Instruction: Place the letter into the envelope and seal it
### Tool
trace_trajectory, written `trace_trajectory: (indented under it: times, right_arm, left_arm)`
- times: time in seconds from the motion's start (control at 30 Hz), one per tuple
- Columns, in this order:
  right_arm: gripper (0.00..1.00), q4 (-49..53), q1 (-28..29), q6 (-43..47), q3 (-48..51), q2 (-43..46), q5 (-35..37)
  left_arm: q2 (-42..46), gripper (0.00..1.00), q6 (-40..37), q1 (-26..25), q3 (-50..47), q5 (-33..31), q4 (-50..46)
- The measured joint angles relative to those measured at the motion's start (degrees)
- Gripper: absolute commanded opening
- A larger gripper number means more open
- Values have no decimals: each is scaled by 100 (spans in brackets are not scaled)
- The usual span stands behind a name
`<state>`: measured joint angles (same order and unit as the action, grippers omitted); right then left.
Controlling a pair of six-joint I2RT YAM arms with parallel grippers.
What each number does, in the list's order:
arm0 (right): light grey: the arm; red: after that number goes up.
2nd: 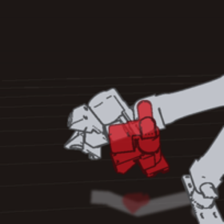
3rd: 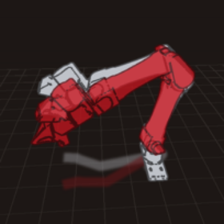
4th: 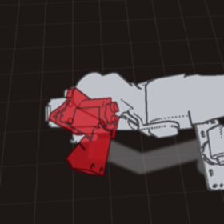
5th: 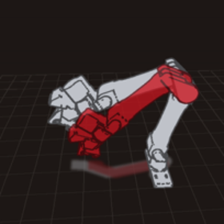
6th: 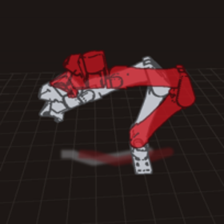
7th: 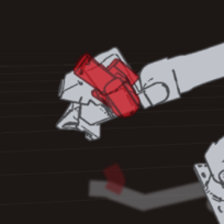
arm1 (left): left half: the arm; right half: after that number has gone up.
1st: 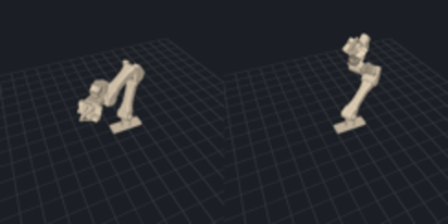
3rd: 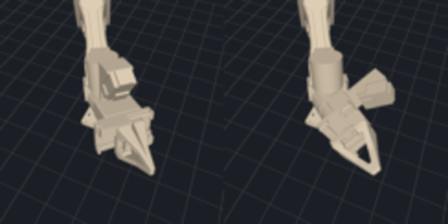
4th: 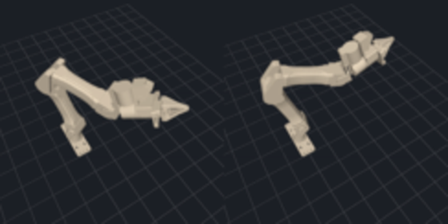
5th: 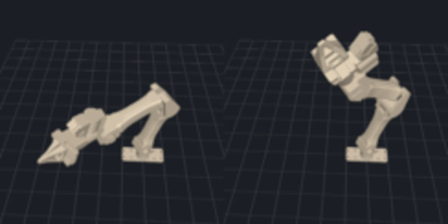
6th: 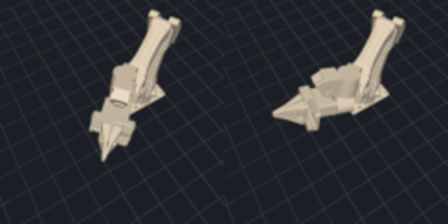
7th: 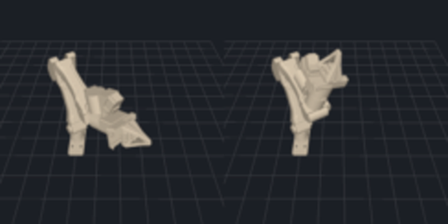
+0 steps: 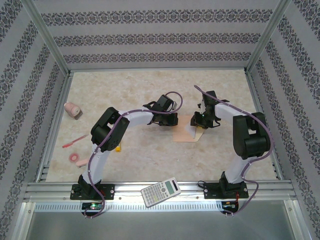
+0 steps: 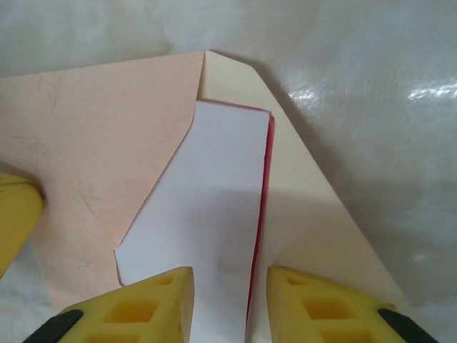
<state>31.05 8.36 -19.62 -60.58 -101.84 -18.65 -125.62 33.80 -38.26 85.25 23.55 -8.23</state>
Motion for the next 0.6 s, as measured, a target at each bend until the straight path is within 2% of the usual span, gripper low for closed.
trace_trajectory:
  times: [0.4,0.6]
  right_arm:
    - [17,-42,0,7,-55,-109,-44]
    - [16,-76,0,83,-61,-166,-107]
  left_arm:
    - [0,0,-48,2,2,17,-4]
    - [0,0,-256,2,105,57,-166]
